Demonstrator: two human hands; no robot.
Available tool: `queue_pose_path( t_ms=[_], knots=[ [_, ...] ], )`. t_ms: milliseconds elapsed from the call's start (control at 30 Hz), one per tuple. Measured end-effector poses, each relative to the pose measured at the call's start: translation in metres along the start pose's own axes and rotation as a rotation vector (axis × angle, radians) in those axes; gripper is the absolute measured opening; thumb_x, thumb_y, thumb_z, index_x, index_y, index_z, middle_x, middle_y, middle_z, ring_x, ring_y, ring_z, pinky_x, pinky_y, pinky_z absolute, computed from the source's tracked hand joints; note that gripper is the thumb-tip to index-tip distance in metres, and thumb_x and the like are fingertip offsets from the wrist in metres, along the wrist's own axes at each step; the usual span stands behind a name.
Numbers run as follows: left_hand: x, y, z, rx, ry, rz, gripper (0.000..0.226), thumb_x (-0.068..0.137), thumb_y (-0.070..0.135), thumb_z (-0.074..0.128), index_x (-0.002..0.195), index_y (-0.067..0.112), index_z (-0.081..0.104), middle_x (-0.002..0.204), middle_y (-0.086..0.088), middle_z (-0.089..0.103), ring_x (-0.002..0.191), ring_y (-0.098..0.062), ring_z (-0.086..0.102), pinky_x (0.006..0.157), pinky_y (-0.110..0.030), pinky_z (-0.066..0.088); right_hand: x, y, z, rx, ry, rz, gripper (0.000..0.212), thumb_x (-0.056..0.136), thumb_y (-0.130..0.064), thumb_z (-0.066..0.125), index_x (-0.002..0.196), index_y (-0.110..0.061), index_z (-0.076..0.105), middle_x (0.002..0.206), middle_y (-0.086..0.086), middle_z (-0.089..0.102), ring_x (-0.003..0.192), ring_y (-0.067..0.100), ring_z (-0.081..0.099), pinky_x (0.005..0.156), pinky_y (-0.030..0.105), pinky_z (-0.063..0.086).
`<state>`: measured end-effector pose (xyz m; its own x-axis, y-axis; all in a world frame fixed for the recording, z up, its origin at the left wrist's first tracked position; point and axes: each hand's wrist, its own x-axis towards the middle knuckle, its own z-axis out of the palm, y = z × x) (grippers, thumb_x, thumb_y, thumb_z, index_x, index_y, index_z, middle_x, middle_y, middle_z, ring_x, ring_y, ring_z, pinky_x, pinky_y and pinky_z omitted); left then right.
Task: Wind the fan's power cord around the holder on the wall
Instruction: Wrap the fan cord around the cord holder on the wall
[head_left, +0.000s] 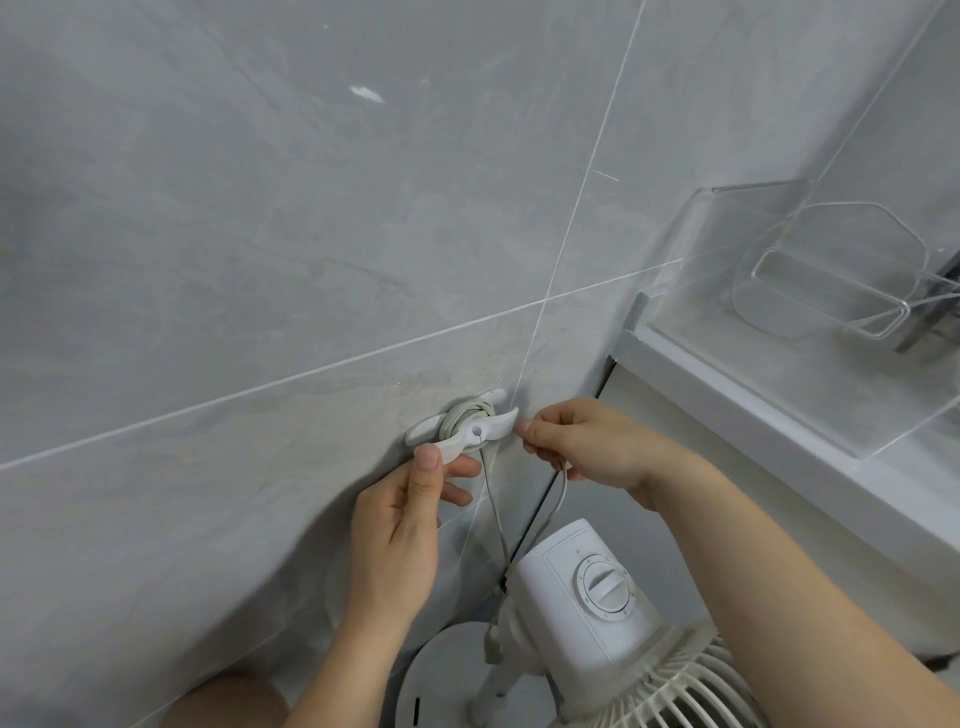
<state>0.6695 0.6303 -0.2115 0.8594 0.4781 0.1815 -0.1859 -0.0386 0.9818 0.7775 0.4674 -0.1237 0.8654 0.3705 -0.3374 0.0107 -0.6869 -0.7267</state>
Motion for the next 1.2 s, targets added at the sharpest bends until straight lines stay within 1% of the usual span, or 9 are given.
queue_pose_path(
  t_ms=[200,300,400,500,633,767,967,1067,1200],
  knots=[
    [0.000,0.000,-0.002,-0.022,0.015,-0.026,0.049,0.101,0.048,0.043,0.083,0.021,0.079,0.086,0.007,0.082,0.070,-0.015,0.073,0.063,-0.016,0.048,0.001,-0.011,0.007,0.138,0.116,0.024,0.028,0.095,-0.030,0.058,0.070,-0.018,0.061,0.065,-0.005,0.050,0.072,0.020,0.039,0.075,0.036,0.034],
    [0.001,0.001,-0.002,-0.036,0.018,-0.031,0.047,0.101,0.047,0.044,0.082,0.021,0.079,0.086,0.006,0.082,0.070,-0.016,0.073,0.063,-0.016,0.048,0.000,-0.014,0.008,0.180,0.129,0.051,0.038,0.097,-0.044,0.056,0.068,-0.020,0.059,0.059,-0.010,0.049,0.067,0.018,0.040,0.074,0.032,0.035],
    [0.000,0.001,-0.001,-0.049,0.021,-0.033,0.047,0.100,0.047,0.045,0.082,0.019,0.079,0.085,0.005,0.082,0.069,-0.016,0.072,0.063,-0.015,0.048,0.000,-0.017,0.010,0.129,0.139,0.017,0.044,0.095,-0.058,0.061,0.068,-0.024,0.060,0.065,-0.014,0.053,0.064,0.008,0.048,0.069,0.024,0.036],
    [0.000,0.001,-0.001,-0.046,0.018,-0.031,0.047,0.100,0.047,0.045,0.083,0.019,0.080,0.086,0.005,0.082,0.068,-0.014,0.073,0.062,-0.018,0.049,-0.001,-0.017,0.010,0.104,0.117,-0.003,0.038,0.093,-0.052,0.065,0.070,-0.021,0.063,0.070,-0.012,0.053,0.069,0.010,0.048,0.071,0.025,0.036],
    [0.000,0.001,-0.001,-0.065,0.016,-0.035,0.047,0.099,0.047,0.046,0.082,0.018,0.079,0.084,0.003,0.082,0.066,-0.015,0.073,0.062,-0.017,0.049,-0.003,-0.021,0.007,0.097,0.160,-0.048,0.023,0.089,-0.038,0.072,0.089,-0.015,0.070,0.083,0.000,0.062,0.076,0.013,0.052,0.071,0.027,0.041],
    [0.000,0.002,-0.001,-0.090,0.010,-0.033,0.048,0.099,0.047,0.045,0.081,0.016,0.077,0.079,0.000,0.081,0.063,-0.016,0.071,0.060,-0.014,0.048,-0.003,-0.023,0.009,0.096,0.303,-0.166,0.017,0.085,-0.027,0.079,0.093,-0.016,0.068,0.066,-0.005,0.054,0.049,0.004,0.042,0.051,0.018,0.035],
    [-0.006,0.005,0.002,-0.118,-0.023,-0.025,0.056,0.099,0.045,0.042,0.071,0.009,0.075,0.062,-0.006,0.076,0.058,-0.011,0.070,0.060,-0.011,0.046,-0.009,-0.029,0.019,0.059,0.413,-0.367,0.014,0.085,-0.016,0.074,0.082,-0.027,0.067,0.067,-0.002,0.064,0.058,0.013,0.050,0.061,0.028,0.045],
    [-0.008,0.005,0.005,-0.097,-0.074,-0.023,0.060,0.102,0.043,0.038,0.069,0.014,0.079,0.072,0.000,0.081,0.065,-0.014,0.073,0.062,-0.011,0.045,-0.016,-0.035,0.022,0.030,0.388,-0.393,0.009,0.087,-0.020,0.072,0.083,-0.027,0.076,0.077,-0.004,0.075,0.072,0.024,0.065,0.066,0.032,0.053],
    [-0.017,0.009,0.010,-0.095,-0.117,0.038,0.054,0.098,0.049,0.043,0.079,0.014,0.080,0.096,0.007,0.083,0.088,-0.011,0.076,0.071,-0.010,0.047,-0.022,-0.041,0.023,0.028,0.331,-0.390,0.014,0.090,-0.027,0.070,0.081,-0.024,0.080,0.080,-0.007,0.078,0.082,0.017,0.071,0.079,0.038,0.058]
  ],
)
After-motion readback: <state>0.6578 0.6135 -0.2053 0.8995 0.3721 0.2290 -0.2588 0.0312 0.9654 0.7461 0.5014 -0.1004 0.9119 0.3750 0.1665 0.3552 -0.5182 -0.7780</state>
